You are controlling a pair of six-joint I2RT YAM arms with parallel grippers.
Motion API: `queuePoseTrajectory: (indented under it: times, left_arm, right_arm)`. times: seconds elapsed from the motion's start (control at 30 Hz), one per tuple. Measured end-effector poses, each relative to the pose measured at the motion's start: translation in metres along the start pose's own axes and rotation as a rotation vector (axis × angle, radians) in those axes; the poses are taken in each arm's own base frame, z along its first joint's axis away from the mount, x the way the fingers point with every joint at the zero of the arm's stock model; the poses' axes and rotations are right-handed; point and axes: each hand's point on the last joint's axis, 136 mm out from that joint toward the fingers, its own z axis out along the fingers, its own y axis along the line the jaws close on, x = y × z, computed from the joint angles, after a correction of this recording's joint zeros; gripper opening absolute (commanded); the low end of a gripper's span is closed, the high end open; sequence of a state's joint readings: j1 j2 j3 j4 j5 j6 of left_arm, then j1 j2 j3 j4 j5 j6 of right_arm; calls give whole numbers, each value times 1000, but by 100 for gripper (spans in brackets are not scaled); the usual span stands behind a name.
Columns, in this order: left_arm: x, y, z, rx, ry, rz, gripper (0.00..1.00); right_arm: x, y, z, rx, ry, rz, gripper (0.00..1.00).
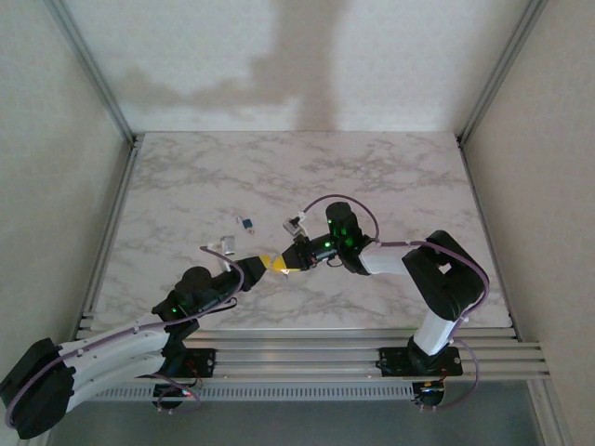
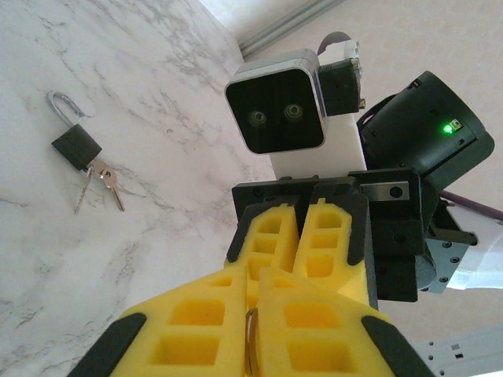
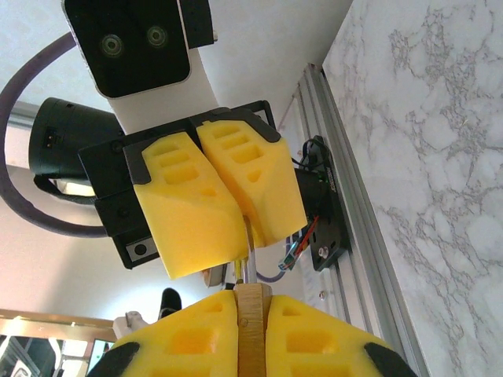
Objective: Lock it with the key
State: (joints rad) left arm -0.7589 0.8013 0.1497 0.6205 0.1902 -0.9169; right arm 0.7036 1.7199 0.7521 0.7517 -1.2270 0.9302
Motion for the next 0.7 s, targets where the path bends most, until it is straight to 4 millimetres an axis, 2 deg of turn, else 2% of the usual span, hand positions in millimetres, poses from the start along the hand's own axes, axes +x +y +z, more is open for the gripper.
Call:
queuePoseTrajectory:
  times: [0.07,0.23,0.7]
  left_arm:
    - [0,0,0,0,-1,0,0]
    - [-2,-2,0,6,-8,1,0]
    - [-14,-23,-11,114,-77,6,0]
  right_arm:
    - [0,0,0,0,0,-1,0]
    - [-2,3,0,-7,-5,-9,0]
    - [-9,25,1,-81,-11,-19,0]
